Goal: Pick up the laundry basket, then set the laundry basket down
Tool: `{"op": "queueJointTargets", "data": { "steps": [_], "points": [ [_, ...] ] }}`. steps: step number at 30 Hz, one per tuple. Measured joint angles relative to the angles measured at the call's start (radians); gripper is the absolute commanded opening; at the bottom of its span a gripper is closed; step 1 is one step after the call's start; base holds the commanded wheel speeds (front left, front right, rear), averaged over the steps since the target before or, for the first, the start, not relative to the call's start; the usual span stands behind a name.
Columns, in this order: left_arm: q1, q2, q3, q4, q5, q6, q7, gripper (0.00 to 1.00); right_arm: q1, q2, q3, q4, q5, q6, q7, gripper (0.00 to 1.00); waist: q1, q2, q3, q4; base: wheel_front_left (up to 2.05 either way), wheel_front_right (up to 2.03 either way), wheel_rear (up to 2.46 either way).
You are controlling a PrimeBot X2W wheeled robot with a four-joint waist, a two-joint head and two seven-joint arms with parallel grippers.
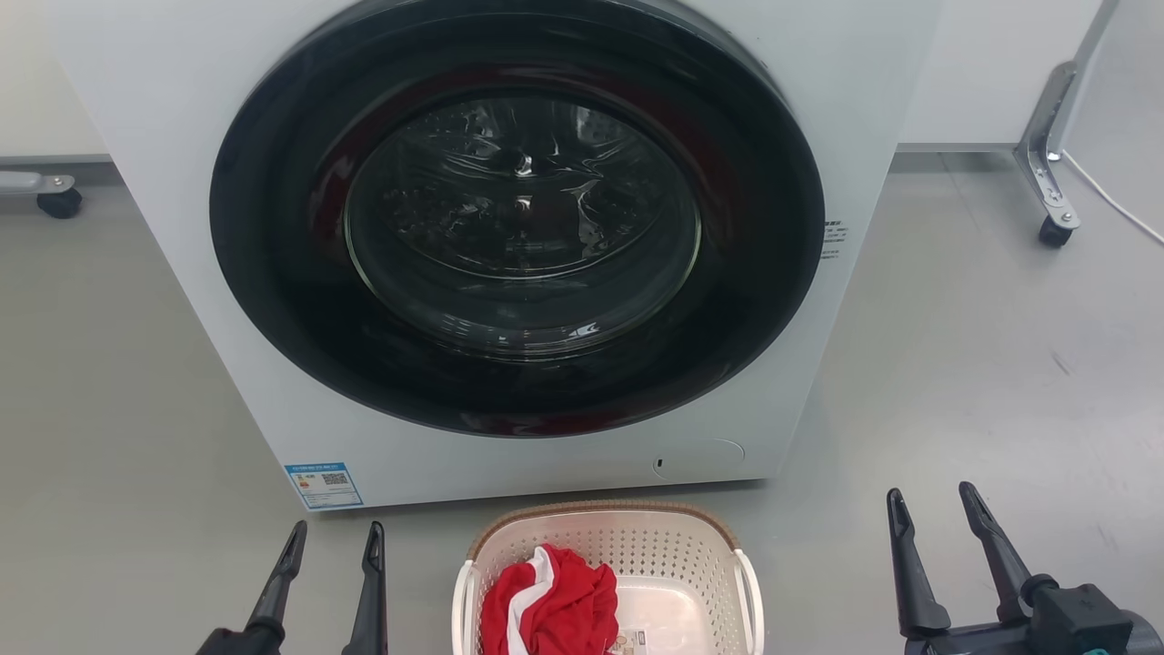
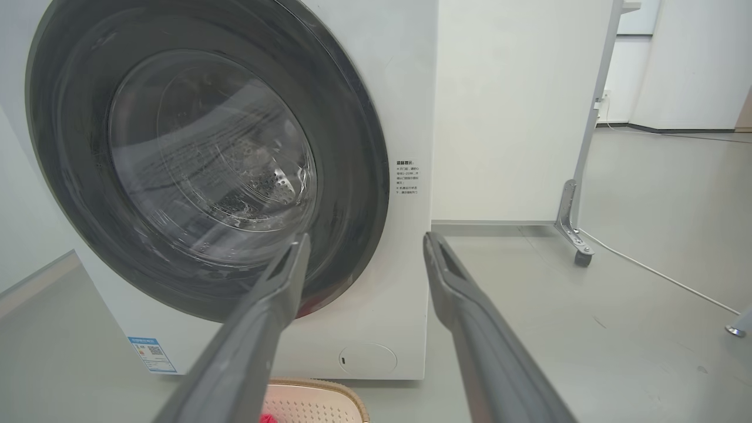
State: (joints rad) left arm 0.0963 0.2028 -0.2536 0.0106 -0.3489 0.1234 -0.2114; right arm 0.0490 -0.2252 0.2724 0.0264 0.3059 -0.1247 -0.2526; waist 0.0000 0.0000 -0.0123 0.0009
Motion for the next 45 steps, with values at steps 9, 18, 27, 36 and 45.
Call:
{"op": "queueJointTargets", "data": {
  "steps": [9,18,27,36,45],
  "points": [
    [0.015,-0.015,0.014,-0.018,0.013,0.0,0.026,1.0,0.004,0.007,-0.01,-0.012,-0.009,0.0,0.0,1.0,0.0,0.0,0.003,0.003,0.0,0.0,0.0],
    [0.028,-0.042,0.034,0.015,0.036,-0.002,0.038,0.0,0.024,0.026,-0.011,0.02,0.002,0.003,0.006,0.0,0.0,0.0,0.005,0.003,0.0,0.0,0.0],
    [0.025,-0.05,0.06,0.035,-0.047,-0.02,0.062,0.0,0.021,0.038,-0.046,0.039,0.089,0.02,0.033,0.0,0.0,0.0,0.006,0.003,0.0,0.0,0.0],
    [0.012,-0.061,0.09,0.055,-0.179,-0.045,0.093,0.0,0.005,0.051,-0.081,0.059,0.221,0.043,0.072,0.0,0.0,0.0,0.007,0.002,0.0,0.0,0.0],
    [-0.009,-0.072,0.118,0.079,-0.295,-0.063,0.122,0.0,-0.004,0.066,-0.117,0.081,0.34,0.064,0.106,0.0,0.0,0.0,0.008,0.002,0.0,0.0,0.0]
  ]
}}
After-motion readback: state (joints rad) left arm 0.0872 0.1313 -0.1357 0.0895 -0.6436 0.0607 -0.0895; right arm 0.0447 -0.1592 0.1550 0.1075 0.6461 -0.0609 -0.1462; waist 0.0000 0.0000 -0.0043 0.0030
